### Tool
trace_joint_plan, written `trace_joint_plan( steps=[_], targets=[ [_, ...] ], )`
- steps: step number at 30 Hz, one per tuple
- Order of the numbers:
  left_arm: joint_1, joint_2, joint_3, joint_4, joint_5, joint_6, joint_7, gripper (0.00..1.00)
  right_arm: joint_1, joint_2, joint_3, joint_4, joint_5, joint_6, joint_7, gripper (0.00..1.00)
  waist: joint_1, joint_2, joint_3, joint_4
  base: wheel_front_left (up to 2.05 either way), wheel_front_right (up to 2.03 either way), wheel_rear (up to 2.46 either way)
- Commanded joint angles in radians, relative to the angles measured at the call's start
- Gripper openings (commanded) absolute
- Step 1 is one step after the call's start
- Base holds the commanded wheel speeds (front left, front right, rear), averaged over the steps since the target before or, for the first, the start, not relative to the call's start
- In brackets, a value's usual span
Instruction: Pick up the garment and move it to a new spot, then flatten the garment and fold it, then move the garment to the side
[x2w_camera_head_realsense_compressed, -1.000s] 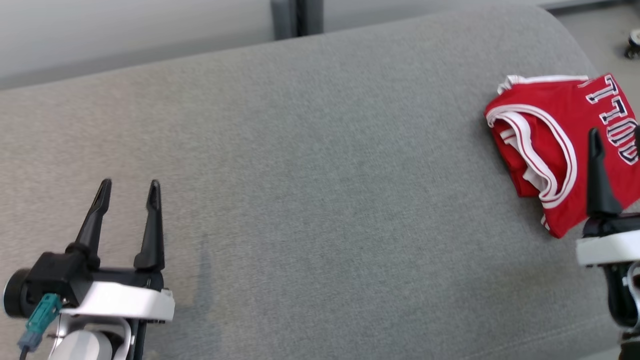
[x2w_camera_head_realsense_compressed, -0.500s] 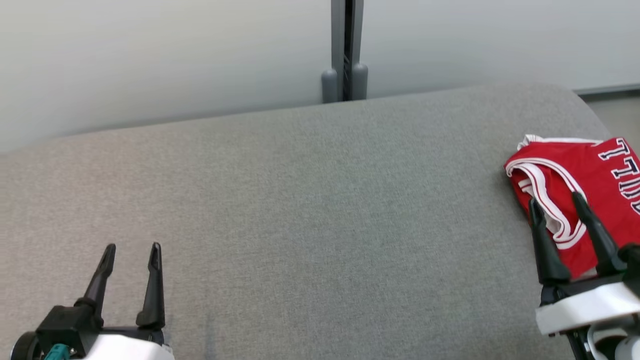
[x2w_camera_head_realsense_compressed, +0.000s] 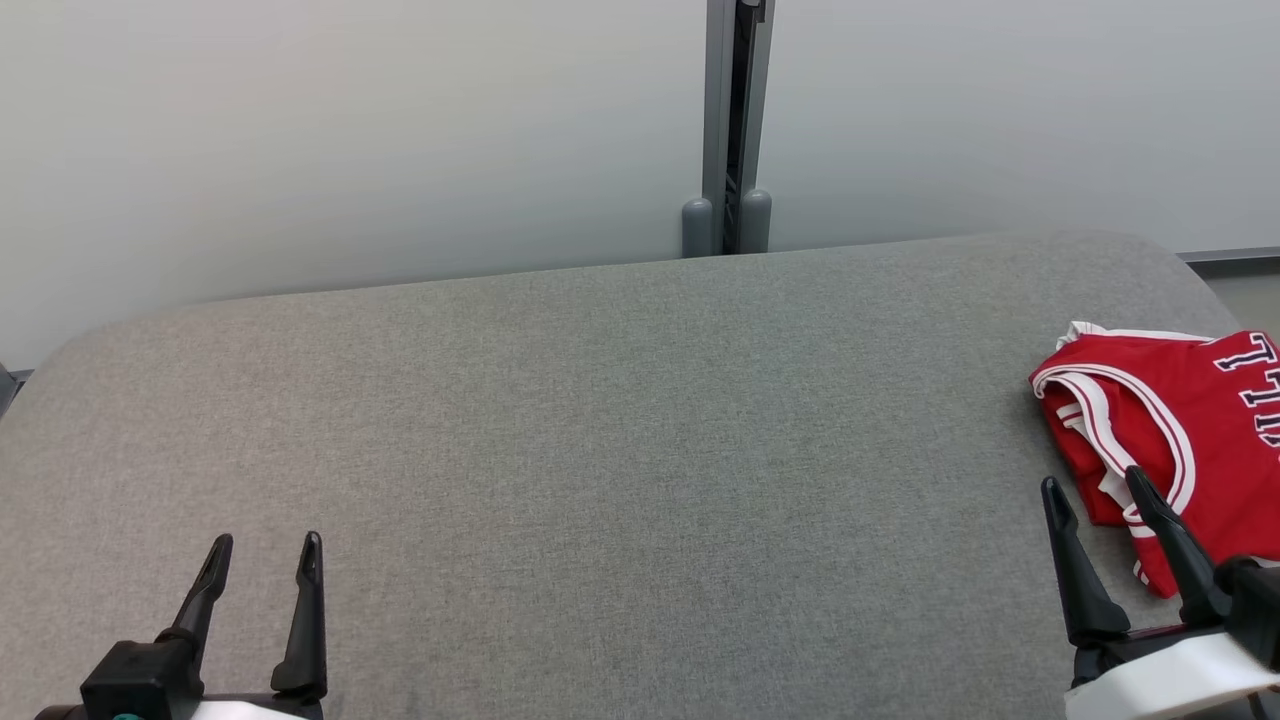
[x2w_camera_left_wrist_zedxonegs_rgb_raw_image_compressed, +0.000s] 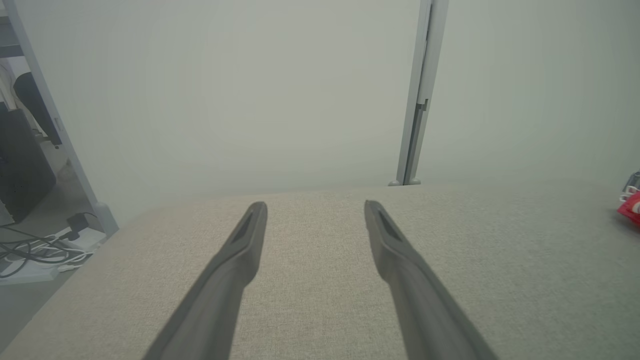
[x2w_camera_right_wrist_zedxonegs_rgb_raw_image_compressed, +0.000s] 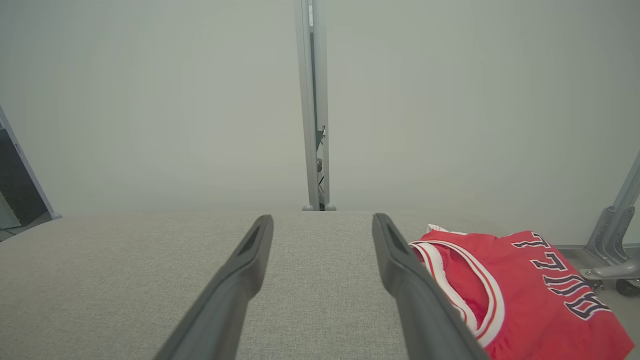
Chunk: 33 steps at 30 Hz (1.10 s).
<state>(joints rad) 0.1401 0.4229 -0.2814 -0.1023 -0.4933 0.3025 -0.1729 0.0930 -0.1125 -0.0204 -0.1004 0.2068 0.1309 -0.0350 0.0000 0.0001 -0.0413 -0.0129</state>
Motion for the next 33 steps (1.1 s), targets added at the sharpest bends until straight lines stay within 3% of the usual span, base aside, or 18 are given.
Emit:
trace_joint_plan(
  steps=[1, 33],
  targets=[
    [0.008, 0.005, 0.002, -0.004, 0.001, 0.009, 0.004, 1.0, 0.009, -0.001, -0.002, -0.008, -0.008, 0.0, 0.005, 1.0, 0.0, -0.0001, 0.0, 0.002, 0.0, 0.0, 0.0],
    [-0.008, 0.006, 0.008, -0.035, -0.02, 0.033, 0.004, 1.0, 0.015, 0.021, -0.026, 0.002, -0.01, 0.0, -0.011, 1.0, 0.0, -0.0001, 0.013, 0.017, 0.0, 0.0, 0.0]
  ],
)
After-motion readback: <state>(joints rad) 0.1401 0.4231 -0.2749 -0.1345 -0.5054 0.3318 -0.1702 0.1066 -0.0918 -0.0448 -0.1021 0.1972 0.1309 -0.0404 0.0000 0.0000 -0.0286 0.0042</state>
